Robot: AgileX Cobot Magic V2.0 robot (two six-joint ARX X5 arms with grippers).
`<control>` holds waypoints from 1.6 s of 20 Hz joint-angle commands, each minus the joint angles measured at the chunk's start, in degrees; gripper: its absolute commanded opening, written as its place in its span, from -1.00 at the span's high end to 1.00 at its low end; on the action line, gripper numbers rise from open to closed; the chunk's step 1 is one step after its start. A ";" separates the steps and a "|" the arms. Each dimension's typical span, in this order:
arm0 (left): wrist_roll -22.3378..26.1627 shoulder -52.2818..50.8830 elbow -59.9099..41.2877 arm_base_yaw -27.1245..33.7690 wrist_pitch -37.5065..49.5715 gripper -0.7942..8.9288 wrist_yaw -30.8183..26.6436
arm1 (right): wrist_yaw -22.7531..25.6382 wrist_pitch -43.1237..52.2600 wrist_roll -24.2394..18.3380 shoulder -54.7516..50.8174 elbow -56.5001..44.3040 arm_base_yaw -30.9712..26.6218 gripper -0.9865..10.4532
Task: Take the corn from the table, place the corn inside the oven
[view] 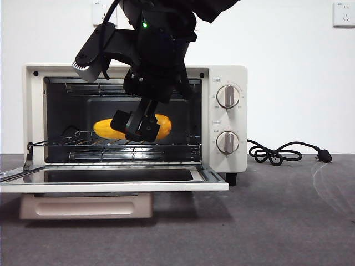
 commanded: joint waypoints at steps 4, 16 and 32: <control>-0.63 -0.31 -0.07 -0.13 0.20 0.85 -0.13 | 3.50 0.28 5.49 0.83 0.83 2.93 0.00; 6.29 2.27 -0.07 -0.13 8.35 0.85 -4.17 | 5.38 -35.69 26.12 0.72 18.64 15.82 0.40; 15.98 24.59 -0.07 9.64 20.17 0.85 3.69 | -15.98 -68.96 44.15 -17.25 29.31 17.70 0.85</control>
